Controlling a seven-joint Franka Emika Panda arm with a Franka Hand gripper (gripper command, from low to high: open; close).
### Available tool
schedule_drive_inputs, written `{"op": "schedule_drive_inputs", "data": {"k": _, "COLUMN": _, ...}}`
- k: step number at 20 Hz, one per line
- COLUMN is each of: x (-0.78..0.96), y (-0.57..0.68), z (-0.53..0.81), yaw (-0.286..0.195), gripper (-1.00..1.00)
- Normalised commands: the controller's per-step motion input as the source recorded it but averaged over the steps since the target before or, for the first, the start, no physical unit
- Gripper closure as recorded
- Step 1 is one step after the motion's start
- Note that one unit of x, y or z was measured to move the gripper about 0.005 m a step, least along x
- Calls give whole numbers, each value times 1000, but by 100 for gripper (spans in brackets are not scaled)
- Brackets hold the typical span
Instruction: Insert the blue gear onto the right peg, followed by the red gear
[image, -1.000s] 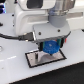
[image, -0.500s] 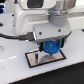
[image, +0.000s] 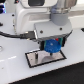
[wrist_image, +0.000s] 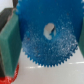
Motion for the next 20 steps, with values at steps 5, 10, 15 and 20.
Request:
{"op": "schedule_drive_inputs", "data": {"k": 5, "x": 255, "y": 30, "z": -72, "yaw": 0, "gripper": 100}}
{"op": "schedule_drive_inputs", "data": {"k": 10, "x": 278, "y": 32, "z": 8, "yaw": 0, "gripper": 100}}
{"op": "schedule_drive_inputs", "data": {"k": 15, "x": 237, "y": 26, "z": 342, "yaw": 0, "gripper": 100}}
{"op": "schedule_drive_inputs", "data": {"k": 20, "x": 259, "y": 6, "z": 194, "yaw": 0, "gripper": 100}}
